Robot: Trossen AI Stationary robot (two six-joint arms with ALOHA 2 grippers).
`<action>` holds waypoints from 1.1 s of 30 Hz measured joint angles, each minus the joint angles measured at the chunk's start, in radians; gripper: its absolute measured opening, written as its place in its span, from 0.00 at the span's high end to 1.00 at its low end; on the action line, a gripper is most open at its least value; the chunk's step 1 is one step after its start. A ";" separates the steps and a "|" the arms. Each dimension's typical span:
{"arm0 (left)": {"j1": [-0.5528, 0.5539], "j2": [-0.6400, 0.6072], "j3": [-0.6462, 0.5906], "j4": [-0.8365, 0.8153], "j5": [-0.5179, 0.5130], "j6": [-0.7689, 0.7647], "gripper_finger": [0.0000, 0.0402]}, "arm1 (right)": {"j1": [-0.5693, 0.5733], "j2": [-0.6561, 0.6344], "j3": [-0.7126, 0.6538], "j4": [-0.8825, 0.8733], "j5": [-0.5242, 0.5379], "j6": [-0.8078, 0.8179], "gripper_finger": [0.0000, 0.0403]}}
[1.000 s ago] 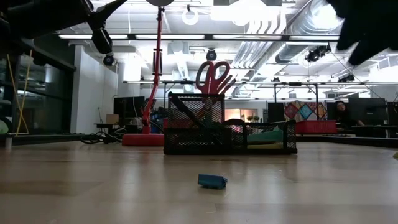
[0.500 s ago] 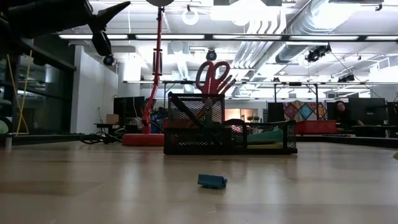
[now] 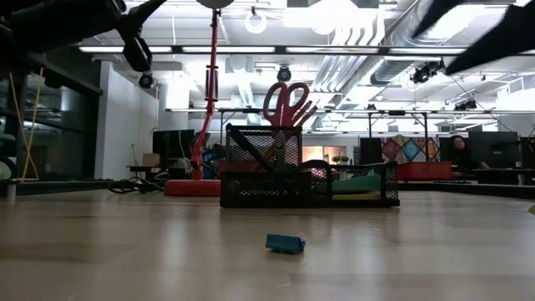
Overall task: Pick and place office supplies into organizer
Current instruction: Put the yellow eraser into the black desk organizer
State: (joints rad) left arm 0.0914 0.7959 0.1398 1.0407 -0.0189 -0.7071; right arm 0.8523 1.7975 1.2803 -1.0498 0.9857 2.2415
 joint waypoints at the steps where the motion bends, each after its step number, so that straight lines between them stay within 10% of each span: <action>1: 0.000 0.000 0.000 -0.004 0.000 0.000 0.78 | 0.005 0.020 0.030 -0.101 -0.024 0.070 0.50; 7: 0.000 0.000 0.000 -0.038 -0.035 0.003 0.78 | 0.050 0.109 0.108 -0.329 -0.216 0.158 0.61; 17: 0.000 0.000 0.000 -0.154 -0.213 -0.022 0.78 | 0.087 0.198 0.058 -0.326 -0.184 0.241 0.73; 33: 0.000 0.000 0.000 -0.180 -0.199 -0.049 0.78 | 0.054 0.254 0.058 -0.312 -0.260 0.113 0.94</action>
State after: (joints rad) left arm 0.0917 0.7963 0.1398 0.8605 -0.2184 -0.7563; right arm 0.9060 2.0514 1.3379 -1.3614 0.7257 2.3548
